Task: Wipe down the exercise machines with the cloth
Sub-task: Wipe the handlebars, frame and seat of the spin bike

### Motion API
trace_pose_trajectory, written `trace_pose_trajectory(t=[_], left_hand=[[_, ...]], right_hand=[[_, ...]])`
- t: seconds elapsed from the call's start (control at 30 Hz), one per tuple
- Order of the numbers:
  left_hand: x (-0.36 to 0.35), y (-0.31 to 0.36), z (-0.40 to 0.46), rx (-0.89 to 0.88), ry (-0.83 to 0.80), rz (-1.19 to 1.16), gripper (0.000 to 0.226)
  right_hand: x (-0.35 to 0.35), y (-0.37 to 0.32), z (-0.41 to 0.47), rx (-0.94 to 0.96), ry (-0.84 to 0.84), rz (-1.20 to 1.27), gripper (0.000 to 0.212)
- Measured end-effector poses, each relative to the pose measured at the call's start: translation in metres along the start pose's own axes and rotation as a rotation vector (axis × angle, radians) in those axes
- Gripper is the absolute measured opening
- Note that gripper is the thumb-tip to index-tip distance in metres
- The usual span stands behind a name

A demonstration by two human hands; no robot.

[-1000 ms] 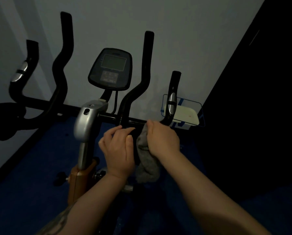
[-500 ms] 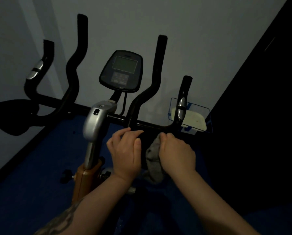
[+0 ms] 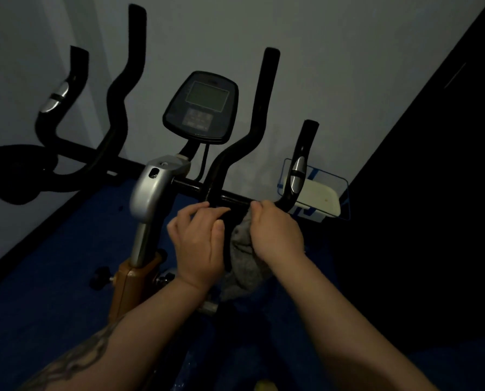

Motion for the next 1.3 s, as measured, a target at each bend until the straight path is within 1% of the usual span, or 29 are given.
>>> trace_pose_trajectory(t=[0.07,0.13,0.2,0.3,0.33,0.4,0.43,0.53,0.63,0.7,0.73,0.8,0.87,0.93,1.03,1.1,1.13,1.23,1.3], left_hand=[[0.002,0.001,-0.001,-0.001,-0.006,0.045,0.042],[0.004,0.0,-0.002,0.022,-0.006,0.109,0.041],[0.008,-0.001,-0.004,0.061,0.009,0.186,0.039],[0.01,-0.003,-0.008,0.127,0.033,0.211,0.035],[0.011,-0.004,-0.009,0.147,0.04,0.201,0.033],[0.014,-0.004,-0.012,0.19,0.055,0.214,0.031],[0.015,-0.004,-0.013,0.212,0.055,0.228,0.03],[0.016,-0.004,-0.018,0.277,0.049,0.272,0.027],[0.017,-0.003,-0.022,0.359,0.059,0.308,0.026],[0.017,-0.002,-0.028,0.416,0.073,0.322,0.027],[0.017,-0.001,-0.032,0.443,0.081,0.32,0.028],[0.014,0.004,-0.041,0.476,0.076,0.31,0.028],[0.009,0.01,-0.05,0.476,0.052,0.328,0.026],[0.011,0.013,-0.056,0.482,0.041,0.373,0.03],[0.016,0.015,-0.055,0.507,0.012,0.422,0.038],[0.021,0.018,-0.054,0.505,-0.008,0.442,0.04],[0.024,0.019,-0.054,0.51,-0.012,0.44,0.039],[0.032,0.018,-0.051,0.493,0.027,0.347,0.028],[0.036,0.022,-0.044,0.454,0.072,0.289,0.019]], right_hand=[[-0.003,0.003,-0.004,0.031,0.002,0.004,0.035],[-0.001,0.017,-0.018,0.062,-0.007,-0.042,0.032],[0.0,0.02,-0.017,0.086,-0.069,-0.072,0.035],[-0.004,-0.018,0.004,0.201,-0.134,-0.128,0.042],[-0.007,-0.03,0.005,0.248,-0.157,-0.133,0.041],[-0.011,-0.037,0.001,0.338,-0.194,-0.11,0.038],[-0.011,-0.031,-0.001,0.355,-0.216,-0.073,0.037],[-0.005,-0.012,-0.002,0.326,-0.293,-0.04,0.037],[-0.007,-0.039,0.003,0.395,-0.311,-0.08,0.037],[-0.012,-0.06,-0.005,0.504,-0.308,-0.108,0.038],[-0.015,-0.062,-0.007,0.544,-0.314,-0.096,0.039],[-0.016,-0.048,-0.004,0.561,-0.343,-0.015,0.04],[-0.012,-0.031,0.002,0.528,-0.408,0.02,0.038],[-0.011,-0.034,0.007,0.523,-0.399,-0.056,0.039],[-0.014,-0.068,-0.007,0.615,-0.344,-0.129,0.034],[-0.02,-0.076,-0.016,0.695,-0.336,-0.173,0.033],[-0.02,-0.071,-0.014,0.703,-0.345,-0.165,0.035],[-0.014,-0.047,-0.003,0.614,-0.407,-0.124,0.04],[-0.017,-0.056,-0.001,0.619,-0.424,-0.191,0.038]])
Point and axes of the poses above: each hand's wrist, its own z-axis towards the middle knuckle, its own x-axis out of the back of the hand, y = z × x, the point moved 10 cm from there along z, towards the middle knuckle, and after that the axes turned 15 degrees about -x, right-handed, at the moved point
